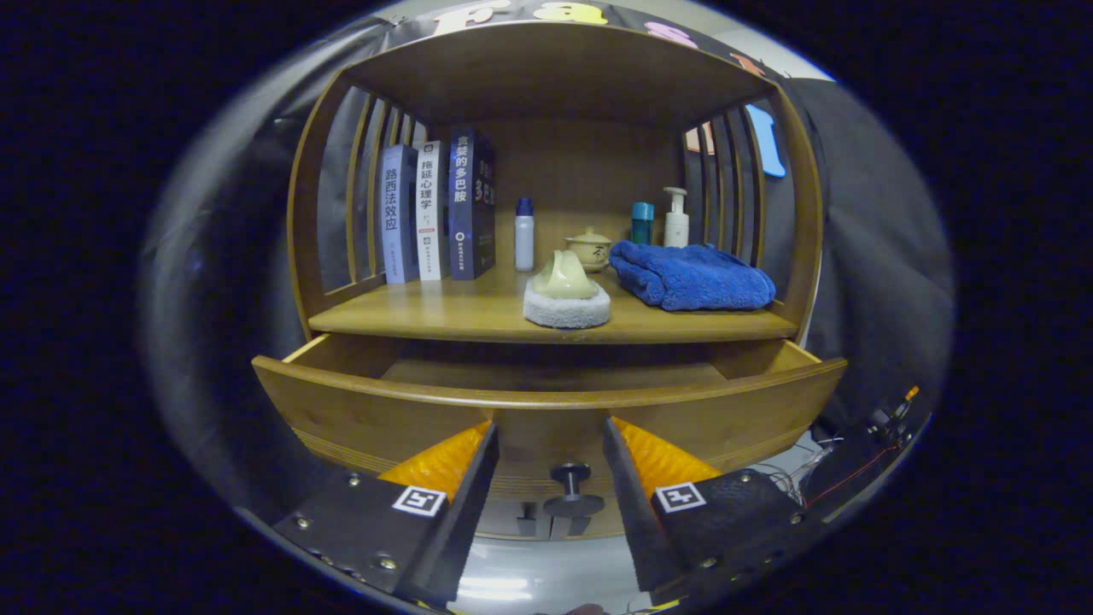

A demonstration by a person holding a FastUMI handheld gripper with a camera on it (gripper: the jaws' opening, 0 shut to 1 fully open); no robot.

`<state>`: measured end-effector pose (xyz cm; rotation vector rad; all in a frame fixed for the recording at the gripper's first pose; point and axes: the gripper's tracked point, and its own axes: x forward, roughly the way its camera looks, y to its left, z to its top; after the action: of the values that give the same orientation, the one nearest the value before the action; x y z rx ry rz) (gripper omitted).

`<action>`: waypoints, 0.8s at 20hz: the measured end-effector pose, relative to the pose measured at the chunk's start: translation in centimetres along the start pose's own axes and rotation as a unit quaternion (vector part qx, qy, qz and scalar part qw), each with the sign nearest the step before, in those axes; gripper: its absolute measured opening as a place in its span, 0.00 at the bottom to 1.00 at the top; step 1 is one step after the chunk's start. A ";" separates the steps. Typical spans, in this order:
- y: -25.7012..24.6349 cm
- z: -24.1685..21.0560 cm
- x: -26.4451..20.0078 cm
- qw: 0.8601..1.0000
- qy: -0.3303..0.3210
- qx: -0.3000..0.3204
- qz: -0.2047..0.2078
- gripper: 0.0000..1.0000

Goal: Pull open the drawer, take out the items inside it, and place them on the countertop above the cabinet.

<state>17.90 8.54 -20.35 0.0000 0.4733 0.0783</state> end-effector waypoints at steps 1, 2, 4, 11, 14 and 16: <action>0.1 0.2 0.5 1.000 0.001 -0.001 -0.002 0.75; 0.2 0.3 0.8 1.000 0.002 -0.001 -0.003 0.75; 0.2 0.5 1.4 1.000 0.000 0.003 -0.003 0.75; 0.5 0.8 3.2 1.000 -0.007 0.026 0.004 0.75; 0.6 1.1 3.9 1.000 -0.009 0.027 0.004 0.75; 0.6 1.2 4.2 1.000 -0.008 0.028 0.004 0.75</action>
<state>22.15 9.51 -21.18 0.0575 0.4591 0.0736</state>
